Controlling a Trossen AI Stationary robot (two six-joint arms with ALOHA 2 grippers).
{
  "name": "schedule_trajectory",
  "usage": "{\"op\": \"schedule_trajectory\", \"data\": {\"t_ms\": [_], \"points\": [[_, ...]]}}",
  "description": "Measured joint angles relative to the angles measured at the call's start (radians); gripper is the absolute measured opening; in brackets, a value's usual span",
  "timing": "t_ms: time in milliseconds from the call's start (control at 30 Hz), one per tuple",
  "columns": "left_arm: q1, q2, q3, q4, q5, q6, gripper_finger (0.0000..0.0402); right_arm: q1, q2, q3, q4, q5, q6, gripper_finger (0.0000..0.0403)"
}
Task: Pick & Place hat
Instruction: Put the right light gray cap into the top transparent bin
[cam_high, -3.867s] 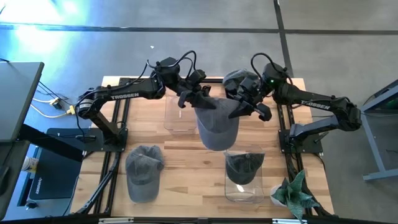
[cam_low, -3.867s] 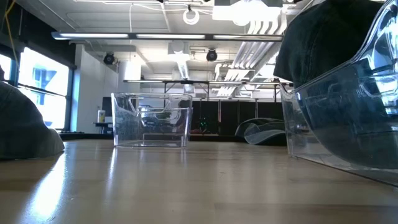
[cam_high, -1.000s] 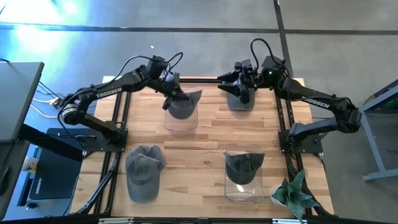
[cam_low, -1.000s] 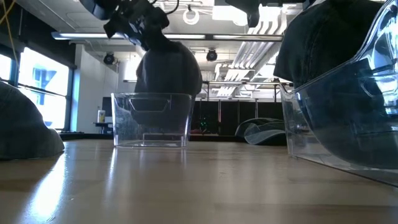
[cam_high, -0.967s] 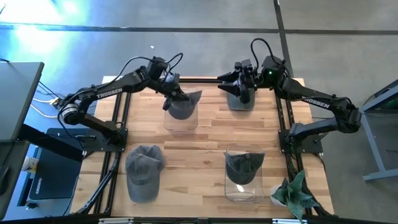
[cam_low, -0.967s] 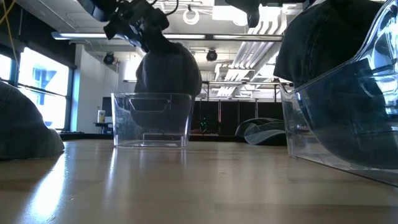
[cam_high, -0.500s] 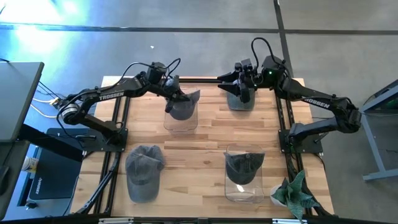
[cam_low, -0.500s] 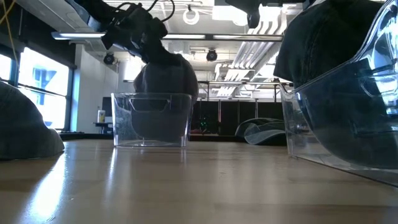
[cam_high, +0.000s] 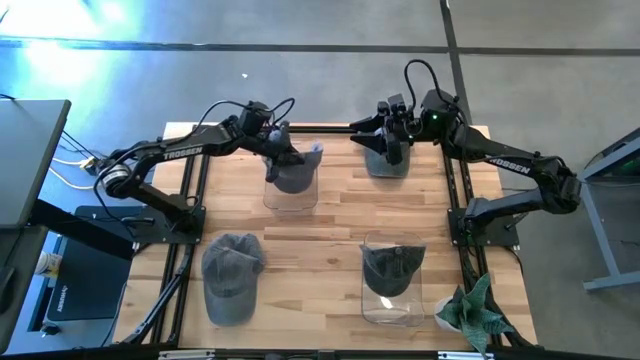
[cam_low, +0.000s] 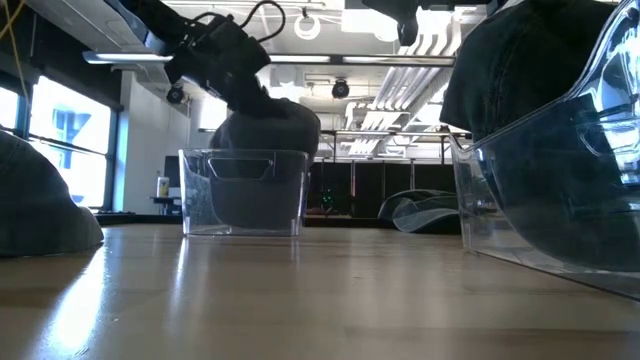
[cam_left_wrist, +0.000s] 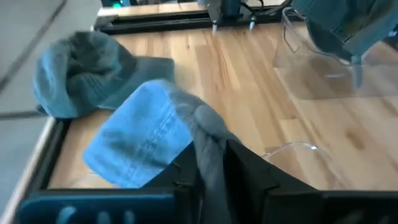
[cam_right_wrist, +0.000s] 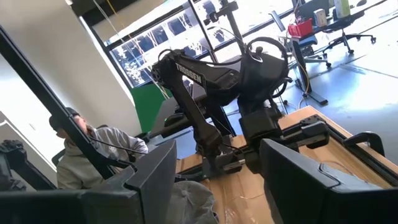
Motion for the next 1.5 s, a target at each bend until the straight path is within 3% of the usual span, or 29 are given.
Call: {"op": "schedule_trajectory", "data": {"t_ms": [200, 433, 767, 1067, 1267, 1500], "points": [[-0.001, 0.0, 0.0, 0.007, -0.092, 0.107, 0.0118, 0.033, 0.0, 0.0, 0.0, 0.031, -0.001, 0.0227], [0.0, 0.0, 0.0, 0.01, -0.18, 0.173, 0.0148, 0.066, 0.0, 0.0, 0.0, 0.06, -0.008, 0.0227], [0.0, 0.0, 0.092, -0.138, -0.048, -0.14, 0.0195, 0.075, 0.0, 0.0, -0.003, 0.06, -0.001, 0.0227], [-0.01, 0.0, 0.11, -0.15, -0.111, -0.427, 0.0204, 0.075, 0.0, 0.0, -0.012, 0.059, -0.012, 0.0227], [-0.008, 0.0, 0.11, -0.143, -0.105, -0.574, 0.0165, 0.075, 0.0, 0.0, -0.053, 0.059, -0.055, 0.0227], [-0.008, 0.0, 0.117, -0.122, -0.081, -0.491, 0.0024, 0.075, 0.0, 0.0, -0.071, 0.051, -0.064, 0.0227]]}}
